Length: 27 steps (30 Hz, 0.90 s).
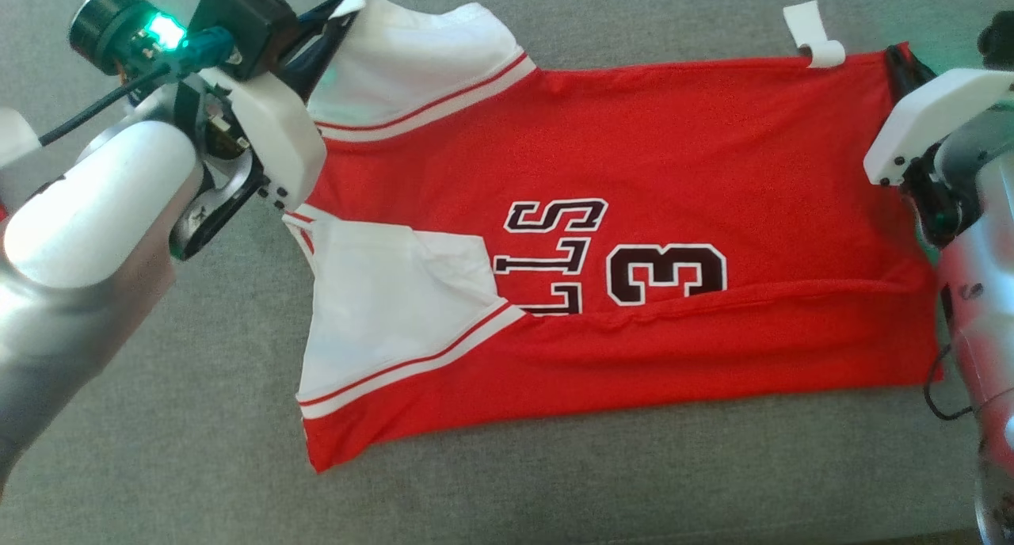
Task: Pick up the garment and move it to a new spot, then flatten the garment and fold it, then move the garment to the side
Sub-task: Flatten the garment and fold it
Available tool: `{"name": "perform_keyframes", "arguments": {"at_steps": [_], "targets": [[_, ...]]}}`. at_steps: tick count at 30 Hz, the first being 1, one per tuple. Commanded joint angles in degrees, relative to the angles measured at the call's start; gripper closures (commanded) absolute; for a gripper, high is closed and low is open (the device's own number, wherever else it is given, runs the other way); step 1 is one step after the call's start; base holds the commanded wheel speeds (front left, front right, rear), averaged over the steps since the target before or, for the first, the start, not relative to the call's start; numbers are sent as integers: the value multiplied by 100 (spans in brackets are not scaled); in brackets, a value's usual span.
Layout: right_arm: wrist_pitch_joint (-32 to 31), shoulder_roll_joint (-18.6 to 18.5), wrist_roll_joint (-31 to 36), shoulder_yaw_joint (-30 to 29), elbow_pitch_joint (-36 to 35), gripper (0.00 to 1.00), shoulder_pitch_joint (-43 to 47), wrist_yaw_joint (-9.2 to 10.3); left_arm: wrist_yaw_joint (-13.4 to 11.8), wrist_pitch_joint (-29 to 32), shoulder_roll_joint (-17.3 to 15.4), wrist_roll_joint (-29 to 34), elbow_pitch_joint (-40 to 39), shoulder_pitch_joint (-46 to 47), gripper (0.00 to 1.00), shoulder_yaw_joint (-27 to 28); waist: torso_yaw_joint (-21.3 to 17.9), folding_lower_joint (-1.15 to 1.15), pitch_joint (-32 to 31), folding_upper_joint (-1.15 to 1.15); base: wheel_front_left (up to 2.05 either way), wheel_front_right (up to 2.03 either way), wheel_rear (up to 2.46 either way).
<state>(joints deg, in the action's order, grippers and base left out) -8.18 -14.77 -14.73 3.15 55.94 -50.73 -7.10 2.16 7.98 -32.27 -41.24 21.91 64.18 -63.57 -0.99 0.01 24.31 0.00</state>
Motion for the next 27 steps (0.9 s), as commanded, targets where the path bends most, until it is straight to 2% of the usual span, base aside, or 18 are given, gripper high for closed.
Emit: {"name": "perform_keyframes", "arguments": {"at_steps": [1,9,17,27], "targets": [[80,-26,-38,83,-129,100,-12,-39,-43,-31,-264,72,-81,236,100,231,-27,-1,-64,0,0,0,0],[494,-126,-450,414,-234,100,-123,-39,-146,-241,-307,-12,196,195,100,349,-146,-1,-290,0,0,0,0],[622,-225,-874,741,-446,100,-488,-39,-257,-521,-309,29,567,502,100,547,-203,-1,-91,0,0,0,0],[1132,-212,-989,947,-357,100,-1094,-39,-342,-1132,10,344,1462,1215,100,664,-256,-1,128,0,0,0,0]]}}
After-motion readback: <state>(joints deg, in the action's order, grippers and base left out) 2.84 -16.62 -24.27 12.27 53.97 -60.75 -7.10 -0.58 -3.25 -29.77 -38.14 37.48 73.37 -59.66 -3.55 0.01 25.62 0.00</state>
